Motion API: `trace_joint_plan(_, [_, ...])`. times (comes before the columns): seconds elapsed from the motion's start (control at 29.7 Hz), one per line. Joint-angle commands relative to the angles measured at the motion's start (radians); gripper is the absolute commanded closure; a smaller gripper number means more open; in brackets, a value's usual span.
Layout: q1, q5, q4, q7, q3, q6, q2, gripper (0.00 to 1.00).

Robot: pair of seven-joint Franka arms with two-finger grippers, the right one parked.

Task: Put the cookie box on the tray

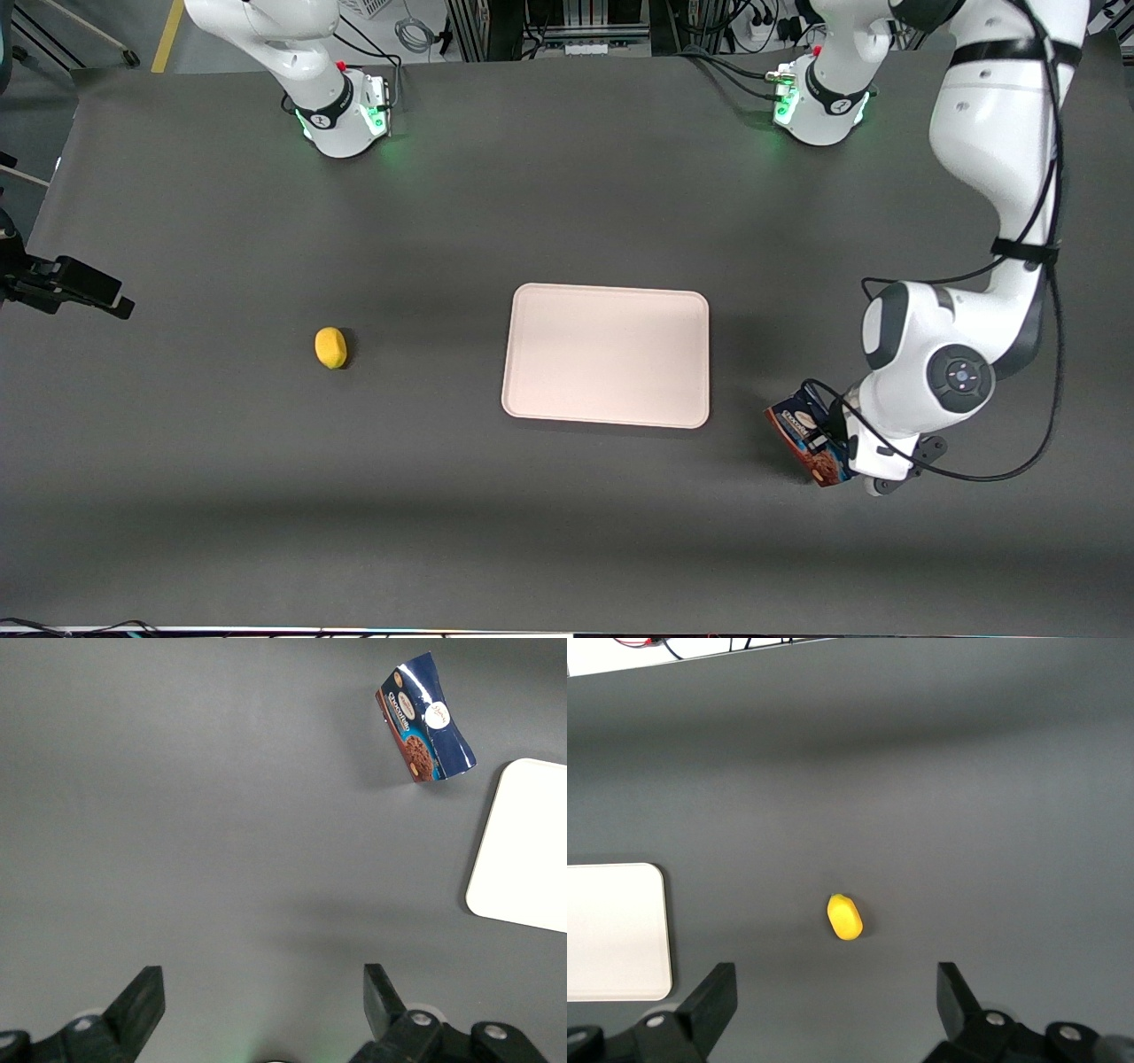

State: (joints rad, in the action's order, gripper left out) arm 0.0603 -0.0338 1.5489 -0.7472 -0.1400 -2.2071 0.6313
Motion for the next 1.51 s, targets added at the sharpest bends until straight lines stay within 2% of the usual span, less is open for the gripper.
trace_joint_plan(0.0, [0.015, -0.032, -0.01, -0.001, -0.01, 0.144, -0.123, 1.0])
trace_joint_plan(0.2, [0.027, -0.133, -0.012, -0.003, -0.143, 0.306, -0.237, 1.0])
trace_joint_plan(0.34, [0.032, -0.166, -0.012, -0.012, -0.254, 0.348, -0.243, 1.0])
trace_joint_plan(0.4, [0.039, -0.17, -0.01, -0.011, -0.288, 0.352, -0.242, 1.0])
trace_joint_plan(0.54, [0.062, -0.227, 0.008, 0.006, -0.339, 0.357, -0.223, 1.0])
trace_joint_plan(0.81, [0.108, -0.297, 0.019, 0.016, -0.352, 0.328, -0.082, 1.0])
trace_joint_plan(0.94, [0.111, -0.299, 0.028, 0.017, -0.352, 0.279, -0.035, 1.0])
trace_joint_plan(1.11, [0.111, -0.301, 0.077, 0.017, -0.352, 0.202, -0.024, 1.0])
trace_joint_plan(1.25, [0.111, -0.316, 0.091, 0.017, -0.352, 0.185, -0.015, 0.95])
trace_joint_plan(1.28, [0.111, -0.323, 0.091, 0.017, -0.352, 0.184, -0.009, 0.92])
trace_joint_plan(1.31, [0.111, -0.328, 0.091, 0.017, -0.352, 0.182, -0.005, 0.85])
trace_joint_plan(1.38, [0.111, -0.33, 0.091, 0.017, -0.352, 0.172, -0.004, 0.59])
trace_joint_plan(1.45, [0.111, -0.33, 0.091, 0.016, -0.352, 0.165, -0.002, 0.43])
trace_joint_plan(1.48, [0.111, -0.33, 0.091, 0.016, -0.351, 0.162, -0.001, 0.32])
